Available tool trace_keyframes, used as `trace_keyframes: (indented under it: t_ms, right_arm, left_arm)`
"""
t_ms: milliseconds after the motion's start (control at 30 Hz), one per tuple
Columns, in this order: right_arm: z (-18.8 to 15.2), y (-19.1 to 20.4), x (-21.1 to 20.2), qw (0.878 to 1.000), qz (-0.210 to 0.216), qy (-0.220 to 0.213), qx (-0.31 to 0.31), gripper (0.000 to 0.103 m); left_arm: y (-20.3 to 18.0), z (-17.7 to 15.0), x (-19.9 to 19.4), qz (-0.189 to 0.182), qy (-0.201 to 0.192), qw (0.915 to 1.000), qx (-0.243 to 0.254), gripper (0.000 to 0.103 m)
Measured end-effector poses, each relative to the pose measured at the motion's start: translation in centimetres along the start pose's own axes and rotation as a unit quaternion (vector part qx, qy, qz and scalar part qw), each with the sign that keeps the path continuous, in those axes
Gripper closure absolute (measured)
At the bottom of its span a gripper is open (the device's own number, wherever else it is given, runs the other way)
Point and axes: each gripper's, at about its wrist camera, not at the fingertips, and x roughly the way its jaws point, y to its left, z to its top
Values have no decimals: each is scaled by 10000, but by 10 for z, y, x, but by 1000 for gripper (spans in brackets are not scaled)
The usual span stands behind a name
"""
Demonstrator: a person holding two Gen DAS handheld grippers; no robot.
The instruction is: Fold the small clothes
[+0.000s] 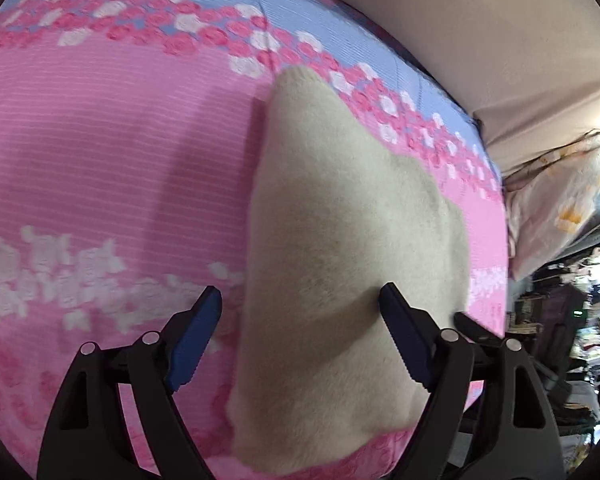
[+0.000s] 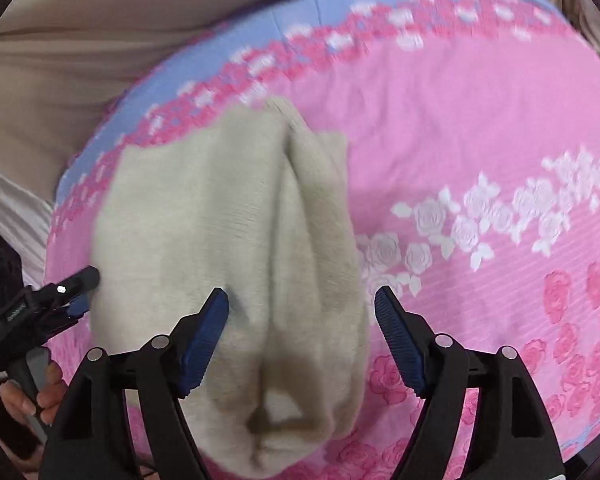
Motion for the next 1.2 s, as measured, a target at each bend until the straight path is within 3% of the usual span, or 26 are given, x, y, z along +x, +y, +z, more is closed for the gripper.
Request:
trace_keyframes:
  t_ms: [100,167,200,233,267,333,433,600,733,967,1067,1100,1167,1200]
  right_arm:
    - [-5,-14,23,9964,613,194,559,19]
    - [-8,-13,24,9941,841,54,686,15]
    - [-7,-13,24,9947,821,66,613,18]
    - [-6,-10,25,9940,981,97,471,40]
    - [-5,-7,25,9942,981,145,425,43]
    - [-2,-2,16,9949,953,107,311,60]
    - [2,8,-10,9952,959,-144,90,69]
    - [9,22,-70,9929,980,-652,-180,74]
    - [19,40,-136,9860,1052,-1248,-349,74]
    - [25,103,-252,9530,1537,-2430,-952,74]
    - [33,149,-279,9324,1901,-2769,-1339,74]
    - [33,162,-286,9253,2096,-2813,-1439,81]
    - [34,195,-296,9104,2421,-2918,-1656,83]
    - [34,210,-296,9072,2382,-2954,-1813,83]
  left_arm:
    - [6,-1,22,-201,204,9991,-319,19]
    - [15,-2,36,-283,330,9970,-634,17]
    - [16,-3,35,-414,186,9963,-727,13]
    - [14,-3,36,-435,164,9963,-728,18]
    - [10,-3,40,-470,255,9964,-653,22]
    - [2,-4,37,-367,211,9976,-547,33]
    - [-10,-2,25,-518,161,9975,-458,52]
    - [-48,4,-15,-1048,6,9944,-150,56]
    - [-97,13,-62,-1387,-248,9889,480,56]
    - [-139,38,-176,-2003,-930,9682,1179,54]
    - [-135,46,-233,-2013,-1373,9587,1467,53]
    - [-132,48,-250,-1971,-1508,9563,1546,53]
    - [-123,52,-282,-1823,-1722,9531,1694,52]
    - [-118,54,-293,-1772,-1819,9514,1742,52]
